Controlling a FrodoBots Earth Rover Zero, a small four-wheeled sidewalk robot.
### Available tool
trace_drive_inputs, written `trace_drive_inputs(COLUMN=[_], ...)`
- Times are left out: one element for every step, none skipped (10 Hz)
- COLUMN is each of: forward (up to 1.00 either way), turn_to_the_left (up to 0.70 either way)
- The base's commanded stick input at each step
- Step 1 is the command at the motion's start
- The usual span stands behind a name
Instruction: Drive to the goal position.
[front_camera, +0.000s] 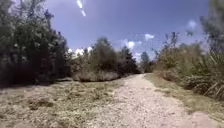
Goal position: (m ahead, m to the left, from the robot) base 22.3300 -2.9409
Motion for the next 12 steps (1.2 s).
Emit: trace_drive_inputs(forward=[0.5,0.5,0.5,0.5,0.5,0.5,0.5,0.5,0.5,0.5,0.5,0.5], turn_to_the_left=[0.0,0.0,0.0,0.0,0.0,0.0,-0.01,-0.08,-0.32,-0.5,-0.5,-0.5])
